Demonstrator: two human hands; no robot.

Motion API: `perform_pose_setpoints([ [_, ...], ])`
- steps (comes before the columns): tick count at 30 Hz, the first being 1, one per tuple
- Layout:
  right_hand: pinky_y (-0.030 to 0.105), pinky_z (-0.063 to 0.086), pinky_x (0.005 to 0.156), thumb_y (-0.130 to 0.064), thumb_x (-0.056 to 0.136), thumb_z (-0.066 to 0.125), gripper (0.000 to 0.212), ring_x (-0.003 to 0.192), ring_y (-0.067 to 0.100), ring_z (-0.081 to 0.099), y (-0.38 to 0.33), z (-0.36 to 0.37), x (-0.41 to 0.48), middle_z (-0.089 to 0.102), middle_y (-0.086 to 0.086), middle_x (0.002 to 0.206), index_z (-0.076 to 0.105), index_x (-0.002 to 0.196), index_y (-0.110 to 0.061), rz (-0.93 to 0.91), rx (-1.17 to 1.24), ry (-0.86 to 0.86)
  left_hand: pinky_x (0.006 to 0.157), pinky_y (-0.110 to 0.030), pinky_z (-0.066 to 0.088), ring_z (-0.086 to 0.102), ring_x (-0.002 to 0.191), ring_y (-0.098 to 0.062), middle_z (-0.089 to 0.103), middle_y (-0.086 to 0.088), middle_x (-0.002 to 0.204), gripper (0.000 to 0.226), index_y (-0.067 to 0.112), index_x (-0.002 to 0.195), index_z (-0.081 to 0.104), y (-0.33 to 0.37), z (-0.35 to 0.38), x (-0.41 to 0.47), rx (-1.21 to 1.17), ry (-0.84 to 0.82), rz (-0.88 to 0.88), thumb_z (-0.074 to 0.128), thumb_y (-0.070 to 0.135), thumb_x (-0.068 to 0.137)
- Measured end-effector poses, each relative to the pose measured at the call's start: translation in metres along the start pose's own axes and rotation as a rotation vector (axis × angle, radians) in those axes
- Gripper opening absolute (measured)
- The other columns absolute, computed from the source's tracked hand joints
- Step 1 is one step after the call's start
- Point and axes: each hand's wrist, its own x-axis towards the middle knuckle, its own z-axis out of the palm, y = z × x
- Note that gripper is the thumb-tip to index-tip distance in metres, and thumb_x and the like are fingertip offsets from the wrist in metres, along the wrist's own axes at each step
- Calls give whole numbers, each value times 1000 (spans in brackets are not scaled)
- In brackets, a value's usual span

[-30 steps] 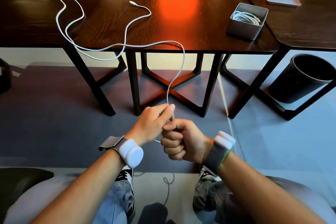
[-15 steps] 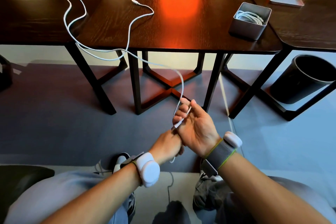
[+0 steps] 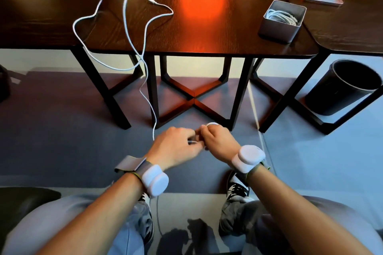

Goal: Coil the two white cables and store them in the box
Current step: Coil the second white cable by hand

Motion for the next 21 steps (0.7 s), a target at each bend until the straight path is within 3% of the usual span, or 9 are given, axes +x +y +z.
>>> perform_pose_setpoints([
  [2, 27, 40, 47, -26, 98, 38, 37, 54, 16, 58, -4, 5, -6, 65, -2, 59, 64, 76, -11, 68, 150, -129, 59, -34, 46, 58, 66, -22, 60, 4, 56, 20, 29, 64, 56, -4, -11, -1, -164, 121, 15, 59, 46, 72],
  [5, 28, 31, 47, -30, 91, 38, 45, 45, 20, 46, -13, 4, -11, 48, 4, 50, 63, 60, -11, 83, 348, -272, 57, -30, 43, 55, 58, -11, 62, 2, 58, 4, 19, 72, 57, -3, -17, -2, -415, 216, 147, 59, 22, 71],
  [8, 26, 24, 43, -30, 90, 33, 50, 36, 18, 29, -17, -3, -15, 24, 2, 44, 53, 49, -8, 109, 677, -471, 62, -15, 39, 52, 64, -6, 57, 8, 72, 4, 13, 85, 59, -3, -16, 3, -552, 283, 282, 60, 10, 82],
  [11, 26, 15, 40, -32, 89, 31, 50, 33, 13, 23, -19, -10, -19, 18, -1, 42, 44, 46, -9, 110, 1039, -635, 69, -12, 42, 57, 72, -1, 61, 16, 77, 5, 19, 92, 60, -5, -9, 7, -645, 197, 309, 58, 21, 96],
  [14, 25, 7, 41, -29, 91, 28, 53, 32, 11, 19, -21, -19, -21, 16, -1, 41, 40, 43, -9, 62, 1289, -716, 75, -18, 48, 60, 79, 0, 66, 18, 83, 12, 31, 96, 64, -5, 0, 9, -714, 102, 291, 54, 38, 99],
  [18, 23, 7, 41, -28, 92, 30, 54, 33, 12, 18, -23, -24, -23, 17, -1, 40, 40, 43, -8, 32, 1374, -724, 72, -34, 51, 61, 75, -15, 68, 5, 83, 23, 41, 100, 66, -2, 10, 10, -709, 157, 258, 46, 53, 99],
  [21, 21, 10, 41, -30, 95, 33, 55, 31, 11, 23, -25, -21, -21, 20, -2, 37, 40, 44, -10, 66, 1313, -625, 67, -39, 50, 57, 71, -10, 64, 9, 76, 34, 38, 96, 62, 0, 14, 10, -708, 179, 234, 40, 63, 98],
])
